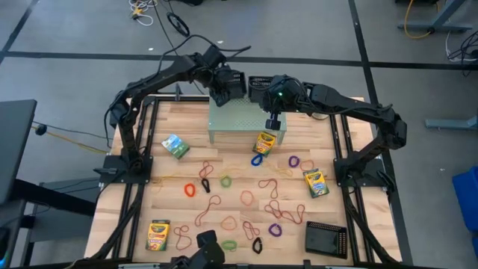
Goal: Pick & Place Office Desk Supplies
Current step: Adjust the left black bin on the shelf, then put the black bin on the shelf
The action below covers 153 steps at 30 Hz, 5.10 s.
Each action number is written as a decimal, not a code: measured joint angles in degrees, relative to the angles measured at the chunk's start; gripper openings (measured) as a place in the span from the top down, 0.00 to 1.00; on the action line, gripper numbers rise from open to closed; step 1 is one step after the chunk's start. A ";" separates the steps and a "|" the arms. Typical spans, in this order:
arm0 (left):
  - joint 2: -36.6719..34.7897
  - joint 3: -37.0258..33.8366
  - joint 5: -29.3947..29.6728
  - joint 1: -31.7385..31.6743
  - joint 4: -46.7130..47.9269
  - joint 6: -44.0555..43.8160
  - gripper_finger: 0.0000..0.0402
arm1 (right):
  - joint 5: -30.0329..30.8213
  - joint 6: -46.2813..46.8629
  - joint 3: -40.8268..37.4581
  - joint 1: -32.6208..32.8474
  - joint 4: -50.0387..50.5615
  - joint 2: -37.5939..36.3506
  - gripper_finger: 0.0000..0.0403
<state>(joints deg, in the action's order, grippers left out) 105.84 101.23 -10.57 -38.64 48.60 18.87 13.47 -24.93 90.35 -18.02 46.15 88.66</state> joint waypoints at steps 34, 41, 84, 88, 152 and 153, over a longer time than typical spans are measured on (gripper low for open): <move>-9.99 -9.47 0.54 -15.78 5.79 0.10 0.98 | -5.41 17.21 -9.88 -25.93 -2.48 -1.92 0.99; -10.60 -15.78 0.91 -15.73 -5.96 -2.23 0.98 | -6.54 19.17 -9.86 -26.95 -2.40 -1.78 0.99; -11.60 -16.04 -0.99 -13.85 -14.31 0.29 0.98 | -8.62 18.80 -9.88 -22.93 -11.67 -4.74 0.99; -16.37 -16.02 -1.00 -13.88 -12.59 0.67 0.98 | -8.59 17.02 -9.88 -19.92 -10.34 -5.50 0.99; -45.98 -86.41 13.38 32.69 -92.26 -20.32 0.98 | -13.12 99.98 -34.17 69.92 8.76 2.27 0.63; -45.41 -86.40 13.38 32.68 -92.81 -20.33 0.98 | -13.63 99.71 -34.68 69.92 7.98 2.27 0.63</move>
<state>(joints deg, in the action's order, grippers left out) 60.43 14.83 2.81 -5.96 -44.21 -1.45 -0.16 74.78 55.66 51.90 54.13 90.94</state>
